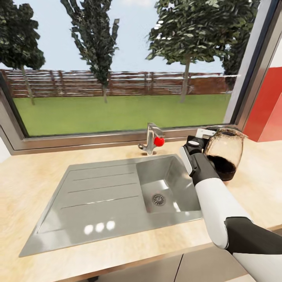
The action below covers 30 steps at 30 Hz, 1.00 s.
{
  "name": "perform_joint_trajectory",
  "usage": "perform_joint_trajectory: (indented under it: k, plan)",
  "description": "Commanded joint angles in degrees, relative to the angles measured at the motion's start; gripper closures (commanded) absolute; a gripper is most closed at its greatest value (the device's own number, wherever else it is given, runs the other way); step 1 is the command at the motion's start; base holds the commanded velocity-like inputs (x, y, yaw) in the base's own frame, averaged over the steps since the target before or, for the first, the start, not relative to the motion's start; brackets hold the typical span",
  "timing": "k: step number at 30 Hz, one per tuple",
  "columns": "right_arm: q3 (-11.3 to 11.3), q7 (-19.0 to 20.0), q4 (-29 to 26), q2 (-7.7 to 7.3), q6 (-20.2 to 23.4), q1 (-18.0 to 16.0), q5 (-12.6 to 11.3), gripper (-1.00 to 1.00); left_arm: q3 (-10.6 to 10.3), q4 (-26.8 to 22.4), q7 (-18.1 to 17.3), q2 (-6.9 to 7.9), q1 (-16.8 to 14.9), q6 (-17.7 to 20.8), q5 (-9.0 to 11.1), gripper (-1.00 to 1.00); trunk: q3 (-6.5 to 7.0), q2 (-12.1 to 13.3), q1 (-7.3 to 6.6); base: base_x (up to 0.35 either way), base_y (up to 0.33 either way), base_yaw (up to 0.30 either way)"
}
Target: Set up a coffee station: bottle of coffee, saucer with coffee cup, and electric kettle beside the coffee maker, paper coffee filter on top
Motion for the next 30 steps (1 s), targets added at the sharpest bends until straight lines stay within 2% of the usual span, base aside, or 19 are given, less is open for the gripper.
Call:
perform_joint_trajectory:
  k: [1, 12, 19, 30]
  plan:
    - [-0.05, -0.08, -0.09, 0.04, 0.36, -0.04, 0.09, 1.00, -0.16, -0.04, -0.23, 0.04, 0.01, -0.04, 0.60, -1.00, 0.14, 0.39, -0.23, 0.000, 0.000, 0.000]
    - [0.03, -0.33, -2.50, 0.04, 0.63, -0.04, 0.09, 1.00, -0.21, -0.07, -0.23, 0.03, 0.01, -0.03, 0.60, -1.00, 0.32, 0.79, -0.45, -0.024, 0.000, 0.000]
    - [0.02, -0.37, -2.73, 0.04, 0.71, -0.04, 0.09, 1.00, -0.17, -0.04, -0.23, 0.05, 0.01, -0.04, 0.57, -1.00, 0.32, 0.79, -0.45, -0.186, 0.000, 0.000]
    - [0.12, -0.31, -2.66, 0.04, 0.72, -0.04, 0.09, 1.00, -0.17, -0.04, -0.23, 0.05, 0.01, -0.03, 0.59, -1.00, 0.32, 0.79, -0.45, -0.313, 0.000, 0.000]
